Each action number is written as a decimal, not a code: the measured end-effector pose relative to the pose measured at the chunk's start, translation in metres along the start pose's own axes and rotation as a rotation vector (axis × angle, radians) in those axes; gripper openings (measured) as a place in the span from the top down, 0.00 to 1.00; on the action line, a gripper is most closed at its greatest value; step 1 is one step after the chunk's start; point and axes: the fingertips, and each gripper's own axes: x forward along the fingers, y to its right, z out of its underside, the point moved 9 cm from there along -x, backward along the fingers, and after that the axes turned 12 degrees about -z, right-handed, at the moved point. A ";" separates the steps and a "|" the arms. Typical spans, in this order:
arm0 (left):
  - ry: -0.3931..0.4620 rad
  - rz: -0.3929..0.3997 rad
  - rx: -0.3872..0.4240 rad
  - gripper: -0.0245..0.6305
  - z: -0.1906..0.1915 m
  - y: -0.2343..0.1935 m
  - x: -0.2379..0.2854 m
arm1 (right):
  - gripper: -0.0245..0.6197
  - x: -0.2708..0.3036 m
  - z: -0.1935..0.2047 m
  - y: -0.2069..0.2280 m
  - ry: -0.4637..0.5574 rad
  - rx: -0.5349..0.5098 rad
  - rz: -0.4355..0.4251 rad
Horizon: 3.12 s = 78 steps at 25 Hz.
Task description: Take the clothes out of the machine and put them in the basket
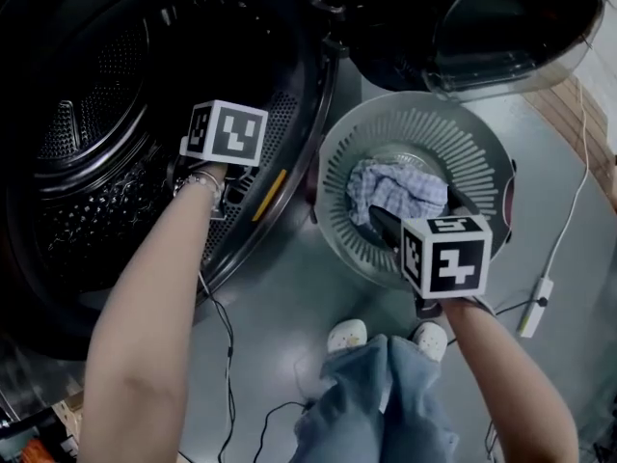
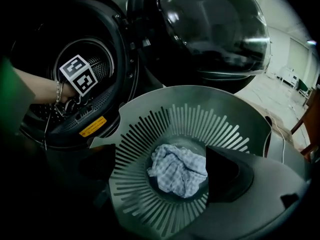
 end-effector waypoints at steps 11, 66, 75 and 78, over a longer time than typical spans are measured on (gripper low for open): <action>0.225 -0.097 0.139 0.96 -0.005 0.004 -0.075 | 0.14 -0.038 -0.001 -0.022 -0.054 -0.033 -0.002; 0.166 0.084 0.437 0.92 -0.045 0.007 0.032 | 0.15 0.056 -0.027 0.000 -0.008 -0.187 -0.113; 0.195 0.091 0.309 0.92 -0.022 0.001 -0.033 | 0.15 -0.005 -0.020 -0.023 -0.066 -0.169 -0.122; 0.185 0.113 0.310 0.92 -0.016 -0.001 -0.068 | 0.15 -0.042 -0.024 -0.031 -0.080 -0.154 -0.123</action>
